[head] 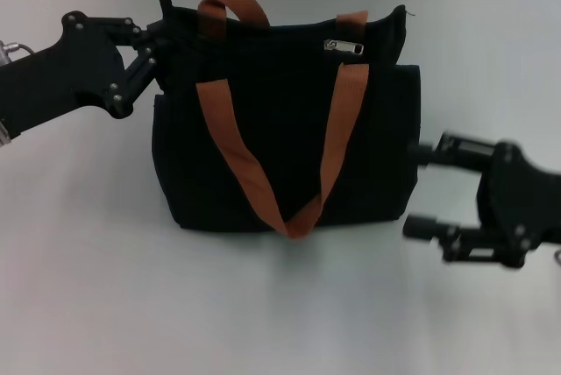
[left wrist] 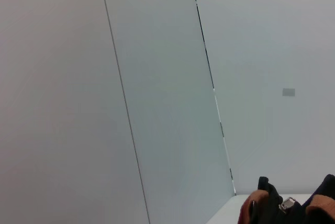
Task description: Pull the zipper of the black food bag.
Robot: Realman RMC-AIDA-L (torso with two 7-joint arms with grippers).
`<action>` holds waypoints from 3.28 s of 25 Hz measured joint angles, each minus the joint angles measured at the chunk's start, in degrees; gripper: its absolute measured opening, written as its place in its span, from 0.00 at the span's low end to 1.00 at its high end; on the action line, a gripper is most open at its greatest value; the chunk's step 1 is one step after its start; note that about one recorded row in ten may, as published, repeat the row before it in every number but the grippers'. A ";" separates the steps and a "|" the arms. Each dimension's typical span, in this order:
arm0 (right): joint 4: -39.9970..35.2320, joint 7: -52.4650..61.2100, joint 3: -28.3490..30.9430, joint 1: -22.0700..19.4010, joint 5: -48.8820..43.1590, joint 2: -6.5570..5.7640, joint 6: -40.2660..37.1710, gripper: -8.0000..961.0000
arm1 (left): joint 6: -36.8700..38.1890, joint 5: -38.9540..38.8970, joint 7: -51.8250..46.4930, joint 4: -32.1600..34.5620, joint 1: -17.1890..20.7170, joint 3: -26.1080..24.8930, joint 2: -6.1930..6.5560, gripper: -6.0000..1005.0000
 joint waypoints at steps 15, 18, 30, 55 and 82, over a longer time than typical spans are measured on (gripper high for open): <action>4.35 -12.29 0.06 -2.61 -6.55 1.76 8.30 0.81 | -0.82 0.23 -1.46 -0.18 0.10 -0.30 0.31 0.07; 4.36 -12.28 -0.07 -2.41 -6.57 1.76 8.31 0.81 | -1.64 0.19 -1.66 -0.17 0.10 -0.29 0.18 0.07; 4.37 -12.00 0.03 -2.21 -6.61 1.76 8.23 0.81 | -2.06 0.66 -6.97 0.37 0.52 0.11 1.01 0.14; 5.01 -11.87 0.06 -1.52 -6.60 1.75 9.50 0.81 | 19.43 2.88 -21.63 1.42 1.35 9.63 5.19 0.82; 7.43 -11.72 -4.86 -0.72 -7.44 1.76 13.37 0.81 | 8.94 15.98 -8.89 -5.34 4.46 13.11 0.83 0.81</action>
